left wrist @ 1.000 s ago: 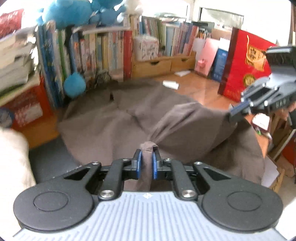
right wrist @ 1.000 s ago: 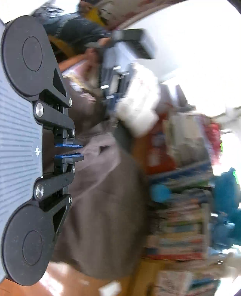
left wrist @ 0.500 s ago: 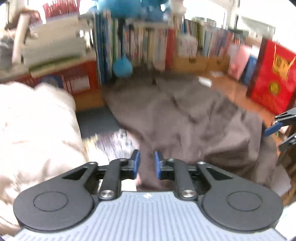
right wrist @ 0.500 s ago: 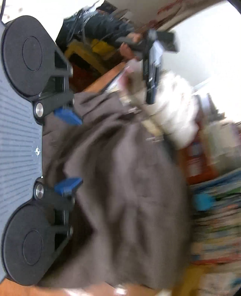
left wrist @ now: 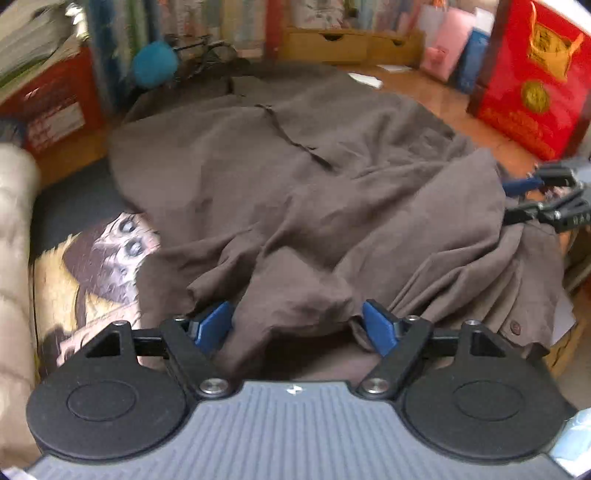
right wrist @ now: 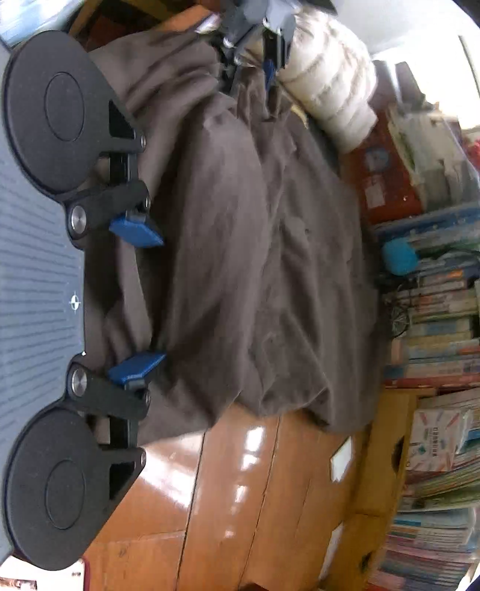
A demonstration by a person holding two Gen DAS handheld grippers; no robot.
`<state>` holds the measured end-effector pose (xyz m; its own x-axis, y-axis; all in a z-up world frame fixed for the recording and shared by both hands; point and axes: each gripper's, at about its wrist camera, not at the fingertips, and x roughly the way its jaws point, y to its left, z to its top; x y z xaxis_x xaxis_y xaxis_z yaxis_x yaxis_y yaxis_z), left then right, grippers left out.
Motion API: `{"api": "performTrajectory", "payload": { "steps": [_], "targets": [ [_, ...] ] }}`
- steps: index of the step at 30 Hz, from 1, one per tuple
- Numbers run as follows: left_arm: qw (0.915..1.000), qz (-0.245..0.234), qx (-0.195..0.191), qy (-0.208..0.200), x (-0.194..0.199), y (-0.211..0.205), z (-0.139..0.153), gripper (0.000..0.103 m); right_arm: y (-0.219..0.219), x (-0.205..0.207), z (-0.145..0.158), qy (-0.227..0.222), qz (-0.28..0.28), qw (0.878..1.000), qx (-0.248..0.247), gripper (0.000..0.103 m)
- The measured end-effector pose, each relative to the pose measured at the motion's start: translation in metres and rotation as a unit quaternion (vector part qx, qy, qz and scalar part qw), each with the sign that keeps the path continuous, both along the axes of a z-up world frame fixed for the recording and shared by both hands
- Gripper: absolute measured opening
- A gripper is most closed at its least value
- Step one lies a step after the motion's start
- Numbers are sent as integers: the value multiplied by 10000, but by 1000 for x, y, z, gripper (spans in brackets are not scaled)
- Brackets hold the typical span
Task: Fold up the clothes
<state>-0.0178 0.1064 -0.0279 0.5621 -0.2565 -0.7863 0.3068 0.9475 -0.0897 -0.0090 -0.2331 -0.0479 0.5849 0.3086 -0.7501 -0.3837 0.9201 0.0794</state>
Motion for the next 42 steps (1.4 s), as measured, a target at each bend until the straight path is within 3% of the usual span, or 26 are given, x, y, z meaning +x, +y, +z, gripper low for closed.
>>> {"api": "performTrajectory", "payload": {
  "steps": [2, 4, 6, 9, 11, 13, 14, 15, 17, 21, 24, 28, 31, 35, 39, 42],
  "targets": [
    [9997, 241, 57, -8, -6, 11, 6, 82, -9, -8, 4, 58, -137, 9998, -166, 63],
    [9984, 496, 250, -51, -8, 19, 15, 80, -23, -18, 16, -9, -180, 9997, 182, 72],
    [9969, 644, 400, -220, -12, 25, 29, 80, -30, -30, 29, -441, -279, 9985, 137, 82],
    [9965, 524, 270, -593, -16, 24, 54, 82, -29, -40, 35, -1130, -283, 9925, -368, 88],
    [9965, 293, 233, -748, -14, 12, 62, 85, -34, -34, 26, -1285, -230, 9902, -500, 90],
    [9970, 106, 282, -712, -10, -2, 59, 85, -31, -23, 12, -1102, -154, 9926, -491, 86],
    [9973, 28, 326, -664, -8, -8, 56, 85, -30, -17, 5, -960, -164, 9943, -423, 69],
    [9975, -11, 411, -581, -6, -14, 50, 85, -29, -16, 2, -925, -238, 9949, -326, 38],
    [9977, 15, 557, -376, 0, -18, 38, 85, -28, -16, -3, -897, -407, 9951, -125, 11],
    [9982, 243, 545, -6, 9, -10, 15, 85, -36, -36, 13, -977, -598, 9934, 86, 9],
    [9980, 403, 454, 178, 12, -1, 1, 85, -44, -53, 23, -1071, -739, 9913, -181, 7],
    [9975, 502, 472, 140, 3, 2, 5, 85, -67, -57, 17, -571, -1317, 9877, -621, 7],
    [9986, 330, 342, -252, -3, -4, 29, 85, -72, -60, 36, -1020, -1373, 9852, 45, 11],
    [9981, -70, 99, -598, 3, -27, 47, 86, -35, -37, 56, -1746, -517, 9797, 834, 20],
    [9992, -241, 206, -245, 15, -46, 21, 86, 22, 7, 30, -1311, 191, 9876, 839, 20],
    [9987, -43, 497, -57, 15, -35, -6, 90, 43, 22, -2, -743, 248, 9957, 489, 19]
  ]
}}
